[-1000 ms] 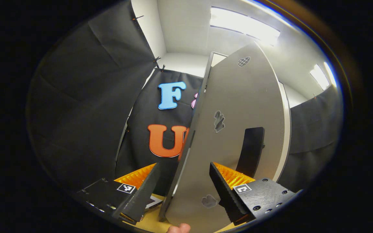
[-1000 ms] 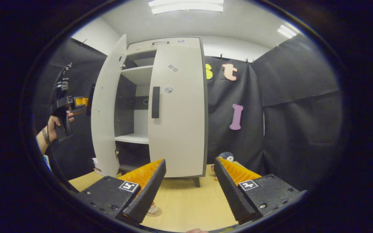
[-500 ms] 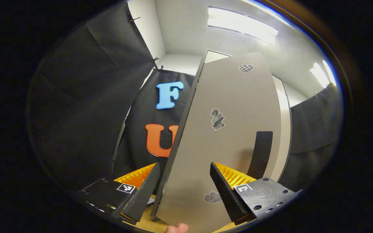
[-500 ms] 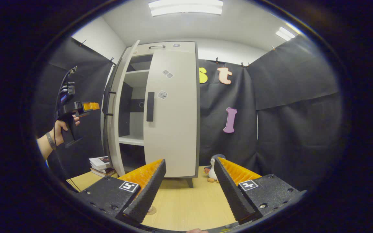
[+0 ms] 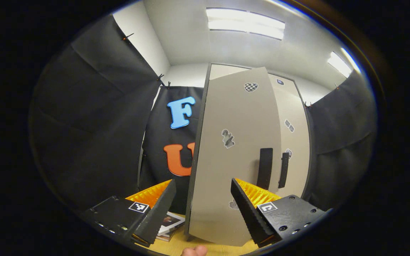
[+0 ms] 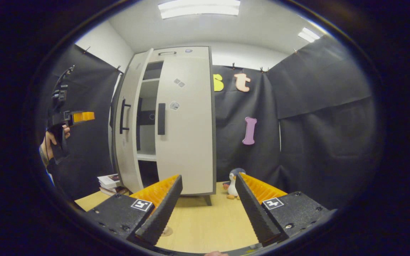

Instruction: Grasp the bottle in the cabinet with the left hand and place it on the coaster, then close the right door with the right hand and the left door with the left hand.

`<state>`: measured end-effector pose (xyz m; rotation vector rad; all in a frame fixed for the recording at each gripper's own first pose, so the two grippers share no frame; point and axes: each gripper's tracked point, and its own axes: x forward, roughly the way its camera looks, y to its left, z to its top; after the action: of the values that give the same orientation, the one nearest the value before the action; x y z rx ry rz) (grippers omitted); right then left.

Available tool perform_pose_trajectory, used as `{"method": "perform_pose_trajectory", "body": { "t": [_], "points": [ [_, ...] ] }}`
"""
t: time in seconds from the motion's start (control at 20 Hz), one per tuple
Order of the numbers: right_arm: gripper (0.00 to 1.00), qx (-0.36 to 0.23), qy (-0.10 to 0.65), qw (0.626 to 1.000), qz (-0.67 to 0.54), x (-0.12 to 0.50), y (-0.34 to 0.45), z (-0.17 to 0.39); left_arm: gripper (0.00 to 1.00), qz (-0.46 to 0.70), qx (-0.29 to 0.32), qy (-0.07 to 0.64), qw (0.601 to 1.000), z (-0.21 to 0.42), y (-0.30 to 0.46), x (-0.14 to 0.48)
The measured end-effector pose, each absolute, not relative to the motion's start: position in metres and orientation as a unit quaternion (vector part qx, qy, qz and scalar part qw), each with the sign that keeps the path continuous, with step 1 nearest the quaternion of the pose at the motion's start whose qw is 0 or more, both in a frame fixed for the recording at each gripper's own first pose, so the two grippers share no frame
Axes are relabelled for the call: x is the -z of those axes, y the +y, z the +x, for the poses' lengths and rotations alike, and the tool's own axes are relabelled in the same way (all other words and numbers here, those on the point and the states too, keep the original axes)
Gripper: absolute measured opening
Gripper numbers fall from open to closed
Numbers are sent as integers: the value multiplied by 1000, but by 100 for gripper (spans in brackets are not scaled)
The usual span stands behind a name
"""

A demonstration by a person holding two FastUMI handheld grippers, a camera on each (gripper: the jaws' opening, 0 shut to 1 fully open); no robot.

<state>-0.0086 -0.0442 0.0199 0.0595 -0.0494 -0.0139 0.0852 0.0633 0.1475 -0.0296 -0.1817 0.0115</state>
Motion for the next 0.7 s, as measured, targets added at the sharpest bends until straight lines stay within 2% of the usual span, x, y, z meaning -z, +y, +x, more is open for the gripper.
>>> {"method": "perform_pose_trajectory", "body": {
  "t": [0.05, 0.1, 0.15, 0.2, 0.25, 0.35, 0.4, 0.45, 0.5, 0.55, 0.6, 0.7],
  "points": [
    [94, 1, -27, 999, 29, -22, -40, -7, 99, -12, -1, -87, 996, 79, 58, -144],
    [94, -2, -30, 999, 27, -25, -37, -7, 94, -9, 8, -85, 996, 74, 49, -140],
    [98, -6, -31, 999, 26, -27, -34, -7, 94, -6, 14, -77, 997, 69, 41, -132],
    [98, -11, -32, 999, 26, -28, -31, -6, 98, -3, 19, -70, 997, 63, 34, -125],
    [94, -15, -31, 999, 26, -28, -28, -6, 95, -1, 23, -64, 998, 57, 26, -119],
    [94, -23, -29, 999, 25, -29, -23, -5, 95, -2, 37, -53, 998, 43, 8, -107],
    [94, -23, -29, 999, 21, -29, -22, -4, 99, -3, 38, -51, 998, 35, 0, -99],
    [98, -22, -29, 999, 17, -29, -21, -4, 99, -7, 36, -48, 998, 30, -6, -90],
    [94, -22, -29, 999, 15, -27, -20, -4, 99, -13, 40, -42, 998, 26, -13, -80],
    [98, -23, -30, 999, 15, -26, -19, -3, 99, -18, 45, -34, 998, 22, -21, -70],
    [94, -27, -31, 999, 19, -25, -15, -3, 99, -22, 44, -25, 998, 19, -24, -59],
    [98, -32, -27, 999, 25, -18, -10, -3, 95, -30, 40, -19, 999, 16, -28, -46]
  ]
}}
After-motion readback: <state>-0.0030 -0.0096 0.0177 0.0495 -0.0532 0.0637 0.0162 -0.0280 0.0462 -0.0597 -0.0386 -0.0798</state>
